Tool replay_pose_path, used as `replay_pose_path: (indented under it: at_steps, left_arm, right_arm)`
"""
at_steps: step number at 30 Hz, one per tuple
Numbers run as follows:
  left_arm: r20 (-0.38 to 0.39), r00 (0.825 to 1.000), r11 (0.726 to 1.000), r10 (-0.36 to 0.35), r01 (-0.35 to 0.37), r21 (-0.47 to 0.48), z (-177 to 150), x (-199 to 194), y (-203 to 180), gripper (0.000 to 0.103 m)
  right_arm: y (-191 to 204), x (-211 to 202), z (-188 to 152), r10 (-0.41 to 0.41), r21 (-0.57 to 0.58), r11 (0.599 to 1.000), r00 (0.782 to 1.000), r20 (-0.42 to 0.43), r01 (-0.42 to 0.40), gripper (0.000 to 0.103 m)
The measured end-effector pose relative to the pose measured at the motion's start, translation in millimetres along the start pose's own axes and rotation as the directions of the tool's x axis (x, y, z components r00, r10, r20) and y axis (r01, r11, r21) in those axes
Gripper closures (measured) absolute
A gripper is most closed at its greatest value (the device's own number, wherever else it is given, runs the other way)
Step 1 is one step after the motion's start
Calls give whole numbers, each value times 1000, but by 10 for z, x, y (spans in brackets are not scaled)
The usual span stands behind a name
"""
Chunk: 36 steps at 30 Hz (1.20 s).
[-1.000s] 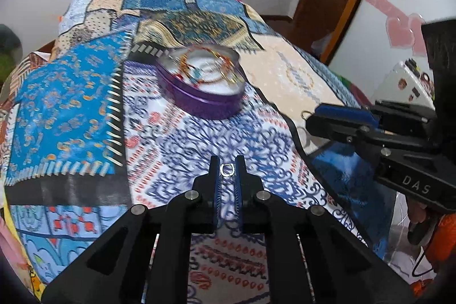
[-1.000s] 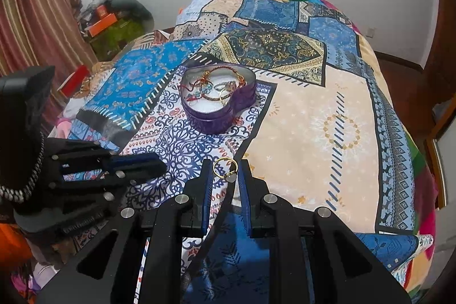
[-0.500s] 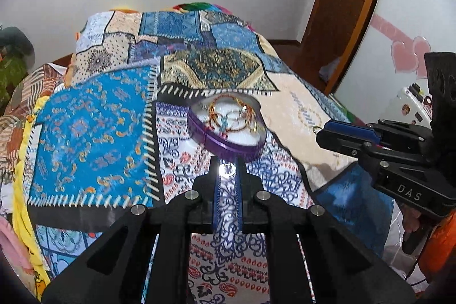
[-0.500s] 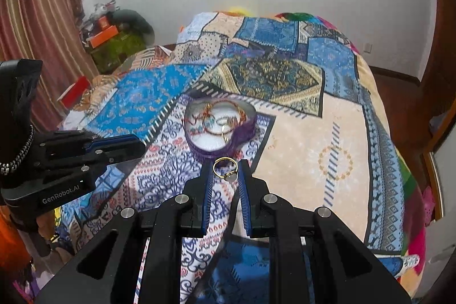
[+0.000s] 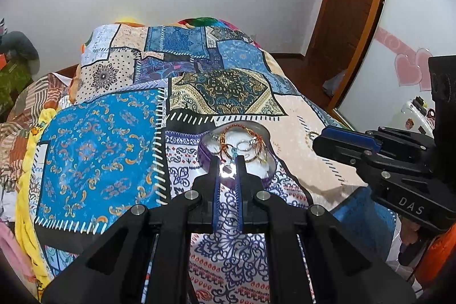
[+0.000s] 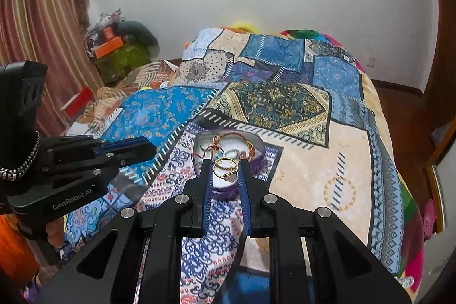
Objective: Organize jewelry
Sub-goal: 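Carry gold ring over tin with right gripper while left gripper carries earring there, then lower gold ring into tin, open right gripper while left gripper releases earring inside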
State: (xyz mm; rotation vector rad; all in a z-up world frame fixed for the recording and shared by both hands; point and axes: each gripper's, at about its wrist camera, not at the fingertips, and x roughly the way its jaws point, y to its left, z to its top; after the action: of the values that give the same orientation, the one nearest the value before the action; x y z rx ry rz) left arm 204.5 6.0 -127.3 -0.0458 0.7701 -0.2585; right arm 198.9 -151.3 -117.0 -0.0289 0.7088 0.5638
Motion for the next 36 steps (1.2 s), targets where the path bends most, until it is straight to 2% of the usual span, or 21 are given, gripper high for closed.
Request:
replay_pose_path:
  at_steps: [10,20,36]
  left_arm:
    - [5,1000,1000,-13,13,-11,116,155,43,95]
    - [-35,999,999,-37,37,-12,160,447,65,95]
    - [-79,994,997,-74,72,-25,165,680,100,95]
  right_arm:
    - [6,227,45,17,-4,1000,1000,-22,-17,87]
    - [-26,533,10,31,-9,999,996,-87,-32,87]
    - [-32,712,-29,47,-13,999,988,-149,-49,87]
